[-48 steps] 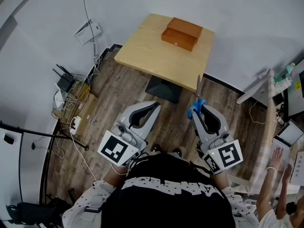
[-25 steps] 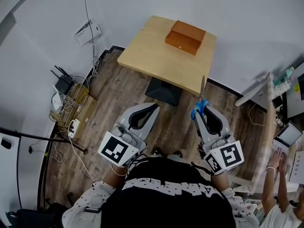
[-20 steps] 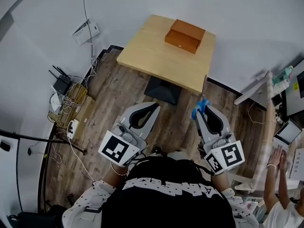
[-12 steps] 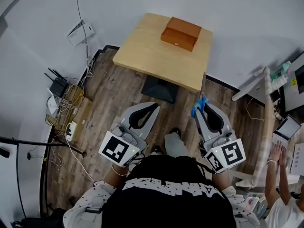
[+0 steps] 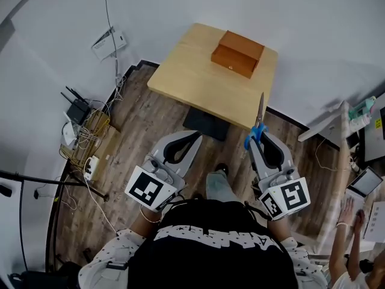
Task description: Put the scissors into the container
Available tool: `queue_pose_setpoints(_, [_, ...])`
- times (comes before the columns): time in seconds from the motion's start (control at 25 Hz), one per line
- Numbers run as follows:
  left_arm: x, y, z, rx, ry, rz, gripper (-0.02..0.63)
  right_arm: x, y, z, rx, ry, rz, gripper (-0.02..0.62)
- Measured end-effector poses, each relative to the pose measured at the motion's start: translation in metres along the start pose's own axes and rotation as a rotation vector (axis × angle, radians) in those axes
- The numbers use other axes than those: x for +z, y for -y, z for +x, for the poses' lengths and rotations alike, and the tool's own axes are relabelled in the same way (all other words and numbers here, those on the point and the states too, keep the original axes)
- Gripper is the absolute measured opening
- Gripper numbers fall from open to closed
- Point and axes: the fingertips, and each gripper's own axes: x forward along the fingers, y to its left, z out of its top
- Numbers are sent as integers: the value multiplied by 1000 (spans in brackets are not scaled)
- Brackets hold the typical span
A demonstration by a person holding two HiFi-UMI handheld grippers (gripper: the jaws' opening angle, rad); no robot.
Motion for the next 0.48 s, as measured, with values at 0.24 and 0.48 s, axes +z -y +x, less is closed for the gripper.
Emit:
queue_pose_setpoints(0.24, [1, -18, 22, 23, -25, 18, 2, 0, 26, 28, 21, 10, 23, 104])
queue_pose_setpoints(0.48, [3, -38, 39, 67, 1, 23, 2, 1, 46, 50, 44, 15, 35, 104])
